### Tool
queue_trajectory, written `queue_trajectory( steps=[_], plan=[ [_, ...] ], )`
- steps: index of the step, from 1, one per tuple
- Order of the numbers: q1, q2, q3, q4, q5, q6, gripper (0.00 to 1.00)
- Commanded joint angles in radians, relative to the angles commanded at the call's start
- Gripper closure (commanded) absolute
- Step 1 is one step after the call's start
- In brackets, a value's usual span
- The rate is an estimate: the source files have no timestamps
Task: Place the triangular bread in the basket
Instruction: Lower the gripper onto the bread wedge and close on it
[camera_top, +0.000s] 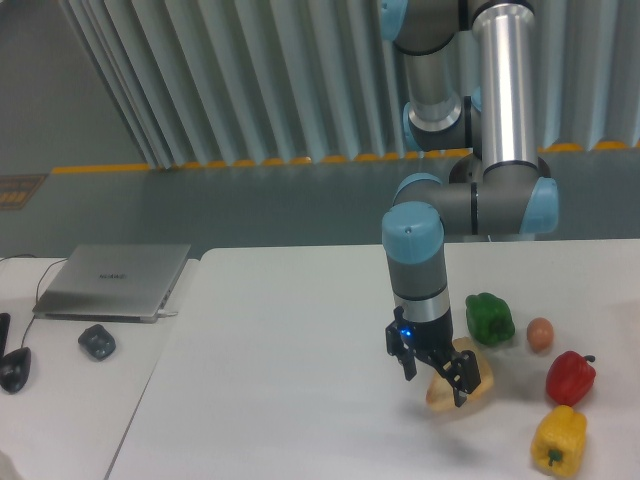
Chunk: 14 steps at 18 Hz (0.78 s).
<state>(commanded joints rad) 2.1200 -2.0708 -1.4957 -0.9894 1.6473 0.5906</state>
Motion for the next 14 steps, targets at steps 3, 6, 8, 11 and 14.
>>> queue_trajectory(
  steps=[3, 6, 8, 11, 14],
  plan=[
    [0.0, -0.011, 0.0, -0.002, 0.006, 0.002, 0.0],
    [0.0, -0.017, 0.002, 0.0, 0.008, 0.002, 0.0],
    [0.0, -0.019, 0.0, -0.002, 0.008, 0.0, 0.0],
    [-0.008, -0.026, -0.003, -0.002, 0.009, -0.003, 0.0],
    [-0.011, -0.032, -0.005, -0.003, 0.011, -0.003, 0.0]
  ],
)
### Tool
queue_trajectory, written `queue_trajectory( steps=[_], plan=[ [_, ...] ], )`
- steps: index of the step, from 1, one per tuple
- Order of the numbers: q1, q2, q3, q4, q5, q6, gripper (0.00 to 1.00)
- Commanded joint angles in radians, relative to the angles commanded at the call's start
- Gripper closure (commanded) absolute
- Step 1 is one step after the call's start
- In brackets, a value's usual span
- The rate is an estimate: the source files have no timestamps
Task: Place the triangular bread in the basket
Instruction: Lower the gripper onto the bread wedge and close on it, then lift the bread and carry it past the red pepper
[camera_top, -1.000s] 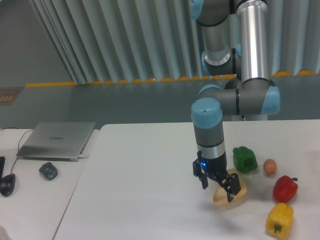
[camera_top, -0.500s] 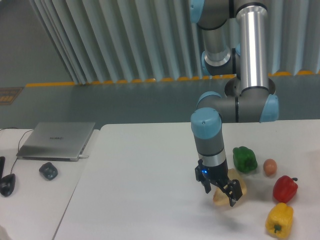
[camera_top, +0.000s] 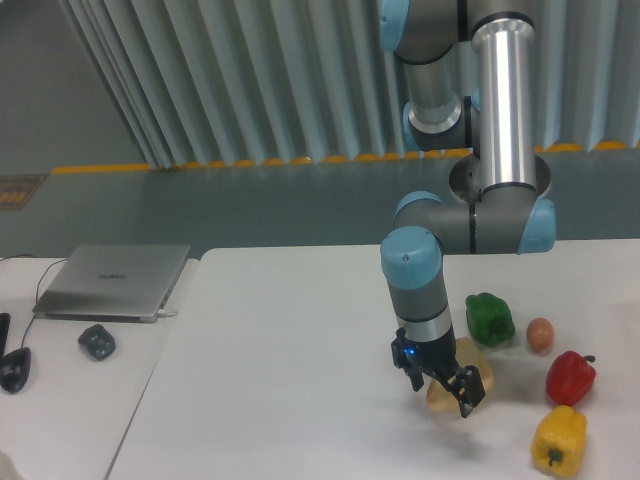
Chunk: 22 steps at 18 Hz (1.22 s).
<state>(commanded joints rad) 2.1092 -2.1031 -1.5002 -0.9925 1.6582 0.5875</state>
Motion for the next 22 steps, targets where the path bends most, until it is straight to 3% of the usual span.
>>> queue_trajectory(
  steps=[2, 4, 5, 7, 8, 17, 22],
  plan=[
    [0.0, 0.0, 0.0, -0.002, 0.0, 0.0, 0.2],
    [0.0, 0.005, 0.0, -0.006, -0.002, 0.0, 0.64],
    [0.0, 0.009, 0.0, -0.009, -0.003, 0.0, 0.79],
    [0.0, 0.012, 0.0, -0.012, -0.009, 0.0, 0.88],
    [0.002, 0.012, 0.0, -0.018, -0.011, -0.008, 1.0],
    [0.011, 0.043, 0.017, -0.041, -0.054, -0.012, 1.0],
    [0.044, 0.11, 0.069, -0.041, -0.055, 0.053, 1.0]
  ],
)
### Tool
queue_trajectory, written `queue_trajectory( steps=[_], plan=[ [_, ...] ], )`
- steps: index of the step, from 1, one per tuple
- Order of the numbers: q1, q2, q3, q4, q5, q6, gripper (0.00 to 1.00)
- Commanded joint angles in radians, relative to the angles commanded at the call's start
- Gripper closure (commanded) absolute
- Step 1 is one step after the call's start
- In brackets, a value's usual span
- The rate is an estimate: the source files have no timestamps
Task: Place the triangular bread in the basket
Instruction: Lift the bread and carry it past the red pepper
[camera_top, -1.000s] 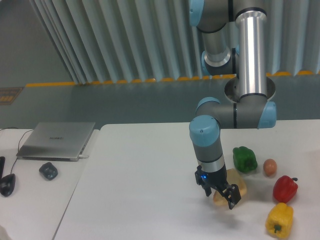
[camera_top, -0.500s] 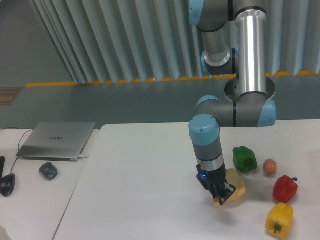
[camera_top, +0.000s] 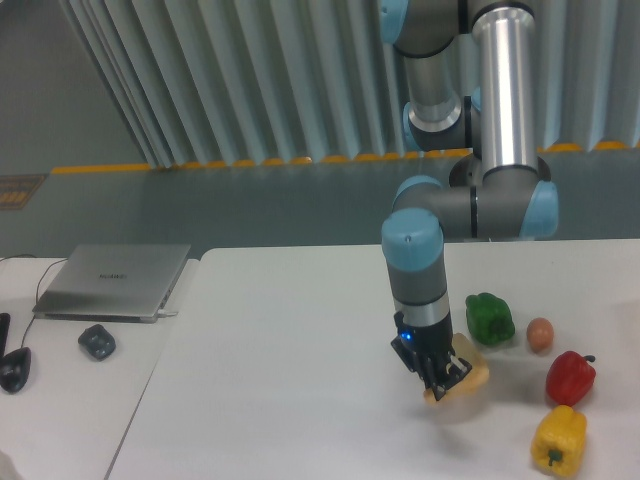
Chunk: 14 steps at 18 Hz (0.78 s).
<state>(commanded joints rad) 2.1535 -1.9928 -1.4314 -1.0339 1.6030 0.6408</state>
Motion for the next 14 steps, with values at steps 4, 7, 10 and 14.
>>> queue_trajectory(
  steps=[4, 7, 10, 14],
  plan=[
    [0.038, 0.048, -0.001, -0.035, 0.003, 0.183, 1.0],
    [0.065, 0.072, -0.004, -0.09, 0.003, 0.308, 1.0],
    [0.103, 0.097, -0.009, -0.182, 0.002, 0.485, 1.0],
    [0.164, 0.126, -0.009, -0.224, -0.002, 0.615, 1.0]
  ],
)
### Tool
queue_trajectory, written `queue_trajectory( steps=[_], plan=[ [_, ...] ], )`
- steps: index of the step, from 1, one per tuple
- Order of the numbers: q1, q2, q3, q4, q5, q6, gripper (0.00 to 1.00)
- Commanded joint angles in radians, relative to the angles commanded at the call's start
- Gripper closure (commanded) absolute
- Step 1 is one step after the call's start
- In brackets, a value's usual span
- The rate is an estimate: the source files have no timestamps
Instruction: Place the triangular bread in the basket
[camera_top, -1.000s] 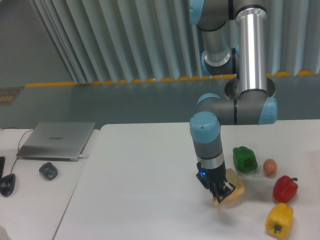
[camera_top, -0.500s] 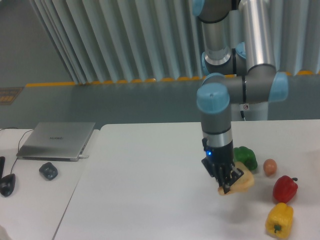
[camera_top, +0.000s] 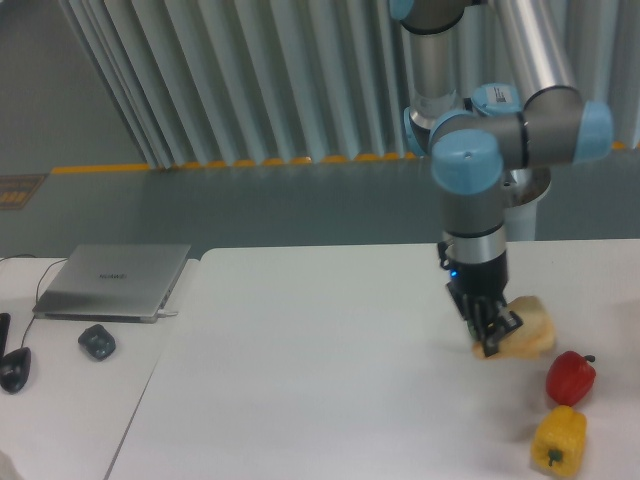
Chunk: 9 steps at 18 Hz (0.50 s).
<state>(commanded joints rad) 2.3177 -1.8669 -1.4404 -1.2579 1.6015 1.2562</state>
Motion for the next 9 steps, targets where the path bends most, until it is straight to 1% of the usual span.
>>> queue_trajectory(
  steps=[2, 5, 9],
  plan=[
    [0.046, 0.014, -0.009, 0.008, -0.002, 0.057, 1.0],
    [0.129, 0.034, -0.014, 0.044, 0.003, 0.188, 1.0],
    [0.202, 0.02, -0.015, 0.121, 0.006, 0.196, 1.0]
  ],
)
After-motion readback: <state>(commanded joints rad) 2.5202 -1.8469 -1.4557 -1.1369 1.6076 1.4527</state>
